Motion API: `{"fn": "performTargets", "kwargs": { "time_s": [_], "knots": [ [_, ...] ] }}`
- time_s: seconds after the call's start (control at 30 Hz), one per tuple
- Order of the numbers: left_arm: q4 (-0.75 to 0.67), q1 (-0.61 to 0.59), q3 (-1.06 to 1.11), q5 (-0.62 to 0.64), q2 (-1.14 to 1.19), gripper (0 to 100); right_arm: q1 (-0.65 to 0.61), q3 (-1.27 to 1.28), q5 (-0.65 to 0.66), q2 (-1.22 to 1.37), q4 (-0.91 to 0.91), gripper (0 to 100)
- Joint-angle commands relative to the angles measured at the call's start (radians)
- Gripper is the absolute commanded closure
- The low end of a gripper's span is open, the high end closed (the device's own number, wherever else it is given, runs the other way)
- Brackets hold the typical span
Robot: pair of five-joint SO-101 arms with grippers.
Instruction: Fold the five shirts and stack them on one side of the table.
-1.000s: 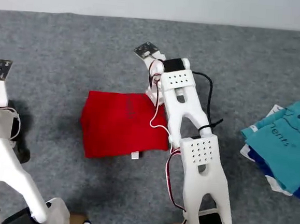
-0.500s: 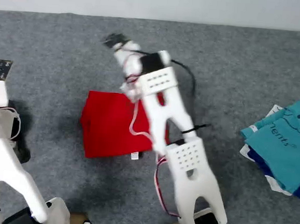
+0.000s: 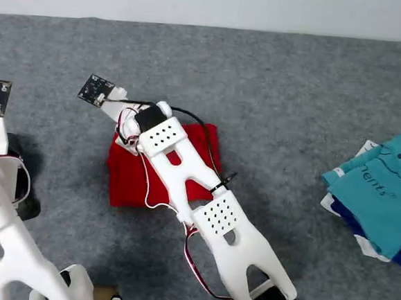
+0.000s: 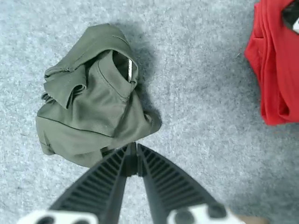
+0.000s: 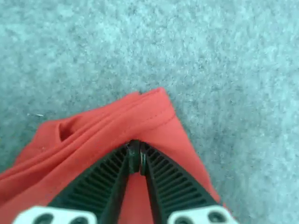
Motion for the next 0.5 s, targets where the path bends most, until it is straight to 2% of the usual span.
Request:
{"fn": "performTargets", "kwargs": {
  "time_s": [0.0,0.13,0.27,0.47],
  "knots": [
    [0.012,0.002,0.021,-0.005,-0.043,99,-0.005,-0.138,0.017,-0.065,0.081,99.0],
    [0.008,0.002,0.044,-0.005,-0.078,99,-0.004,-0.273,0.006,-0.116,0.275,99.0],
    [0.008,0.002,0.045,-0.005,-0.084,99,0.004,-0.359,-0.075,-0.131,0.440,99.0],
    [0.011,0.000,0.119,-0.006,-0.091,99,0.062,-0.293,-0.241,-0.226,0.466,99.0]
  ]
}}
